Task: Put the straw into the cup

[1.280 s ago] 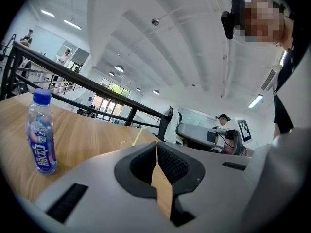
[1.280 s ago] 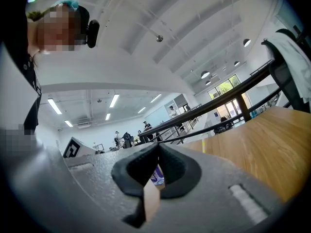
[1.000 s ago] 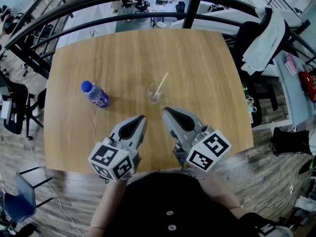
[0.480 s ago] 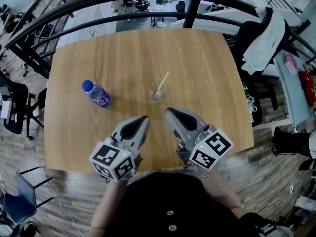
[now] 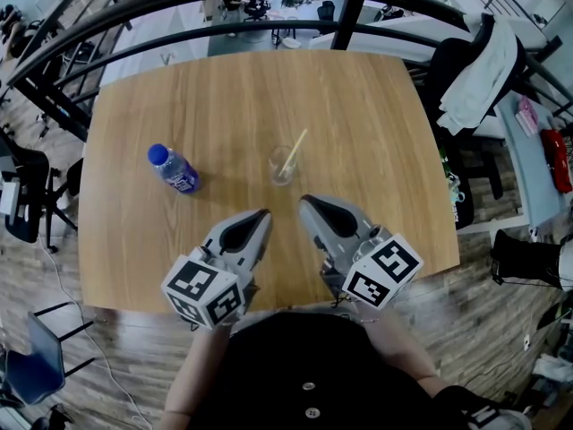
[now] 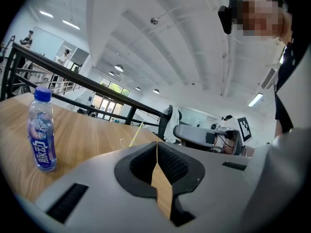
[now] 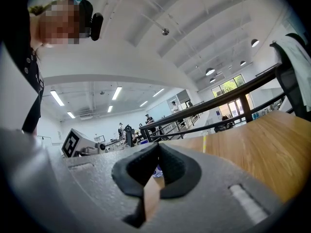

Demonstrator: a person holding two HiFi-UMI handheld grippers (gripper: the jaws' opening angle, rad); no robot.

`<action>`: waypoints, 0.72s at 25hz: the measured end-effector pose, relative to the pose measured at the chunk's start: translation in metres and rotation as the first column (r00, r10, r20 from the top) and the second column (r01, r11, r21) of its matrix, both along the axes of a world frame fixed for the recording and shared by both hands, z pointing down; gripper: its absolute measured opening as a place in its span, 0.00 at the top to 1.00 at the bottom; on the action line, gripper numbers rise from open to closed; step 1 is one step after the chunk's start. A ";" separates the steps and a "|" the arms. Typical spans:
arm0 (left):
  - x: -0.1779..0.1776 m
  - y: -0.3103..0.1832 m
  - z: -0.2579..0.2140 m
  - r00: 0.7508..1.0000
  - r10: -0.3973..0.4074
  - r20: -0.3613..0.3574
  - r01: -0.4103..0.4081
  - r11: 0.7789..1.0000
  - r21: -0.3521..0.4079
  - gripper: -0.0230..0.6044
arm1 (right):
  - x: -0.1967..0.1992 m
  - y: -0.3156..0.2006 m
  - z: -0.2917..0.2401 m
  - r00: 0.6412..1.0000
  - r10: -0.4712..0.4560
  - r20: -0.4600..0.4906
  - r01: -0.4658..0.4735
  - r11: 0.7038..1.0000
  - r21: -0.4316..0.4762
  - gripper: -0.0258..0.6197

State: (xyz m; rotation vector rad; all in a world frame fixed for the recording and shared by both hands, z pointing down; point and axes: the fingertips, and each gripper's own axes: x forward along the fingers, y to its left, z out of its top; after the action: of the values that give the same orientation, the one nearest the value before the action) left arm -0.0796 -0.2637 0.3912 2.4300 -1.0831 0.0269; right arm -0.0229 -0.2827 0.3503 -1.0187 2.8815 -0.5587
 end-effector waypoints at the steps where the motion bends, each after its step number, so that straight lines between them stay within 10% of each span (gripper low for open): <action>1: 0.000 0.000 0.000 1.000 0.002 -0.001 -0.002 1.000 -0.003 0.93 | -0.001 0.000 0.000 1.000 -0.001 -0.002 0.001 1.000 -0.002 0.96; 18: -0.002 -0.001 0.008 1.000 0.000 -0.007 0.000 1.000 -0.024 0.93 | -0.007 0.000 0.008 1.000 -0.025 -0.015 0.025 1.000 -0.020 0.96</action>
State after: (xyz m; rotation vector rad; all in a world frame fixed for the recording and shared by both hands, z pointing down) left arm -0.0813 -0.2650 0.3990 2.4064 -1.0736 0.0309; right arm -0.0296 -0.2824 0.3584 -0.9957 2.9115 -0.5840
